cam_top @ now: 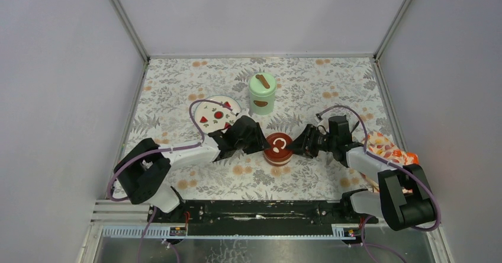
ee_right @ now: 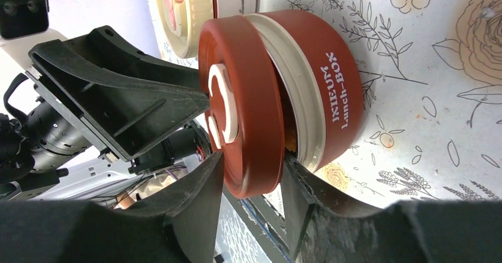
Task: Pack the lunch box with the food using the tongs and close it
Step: Close the box lid on the packing box.
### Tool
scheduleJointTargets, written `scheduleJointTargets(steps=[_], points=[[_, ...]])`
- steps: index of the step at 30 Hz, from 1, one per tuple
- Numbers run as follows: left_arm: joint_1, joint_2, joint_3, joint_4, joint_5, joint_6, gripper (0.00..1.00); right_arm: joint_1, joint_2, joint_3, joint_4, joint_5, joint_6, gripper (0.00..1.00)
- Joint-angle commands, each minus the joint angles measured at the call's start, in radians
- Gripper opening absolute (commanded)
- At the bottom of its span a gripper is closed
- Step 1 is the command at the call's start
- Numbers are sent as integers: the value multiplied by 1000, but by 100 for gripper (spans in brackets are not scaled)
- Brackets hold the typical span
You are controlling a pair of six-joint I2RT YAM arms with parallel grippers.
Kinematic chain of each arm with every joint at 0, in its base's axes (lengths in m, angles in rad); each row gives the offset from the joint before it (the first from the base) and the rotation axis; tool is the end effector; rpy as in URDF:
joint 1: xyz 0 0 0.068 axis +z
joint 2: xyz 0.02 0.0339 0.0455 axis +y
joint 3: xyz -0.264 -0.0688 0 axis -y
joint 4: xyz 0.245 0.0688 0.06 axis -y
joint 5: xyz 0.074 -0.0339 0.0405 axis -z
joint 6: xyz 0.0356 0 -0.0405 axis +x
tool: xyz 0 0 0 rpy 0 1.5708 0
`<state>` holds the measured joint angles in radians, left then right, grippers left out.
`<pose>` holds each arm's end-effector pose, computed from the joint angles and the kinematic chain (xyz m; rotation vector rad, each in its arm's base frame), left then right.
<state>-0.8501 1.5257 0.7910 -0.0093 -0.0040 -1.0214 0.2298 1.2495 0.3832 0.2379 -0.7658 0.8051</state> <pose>0.2052 -0.2334 0.1833 -0.2166 2.4972 -0.8822 0.2102 0.0745 0.1576 0.2007 2.3483 1.3900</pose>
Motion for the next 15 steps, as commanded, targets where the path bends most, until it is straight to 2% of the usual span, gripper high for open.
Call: scheduleJointTargets(steps=[1,10,15], points=[[-5,17,34,-22,-7,7,45,-4,-18,40,-111,51,-76,48],[-10,18,47,-22,-1,1,42,-4,-69,98,-229,101,-140,50],[-14,12,53,-22,-1,1,41,-5,-62,110,-269,129,-157,40]])
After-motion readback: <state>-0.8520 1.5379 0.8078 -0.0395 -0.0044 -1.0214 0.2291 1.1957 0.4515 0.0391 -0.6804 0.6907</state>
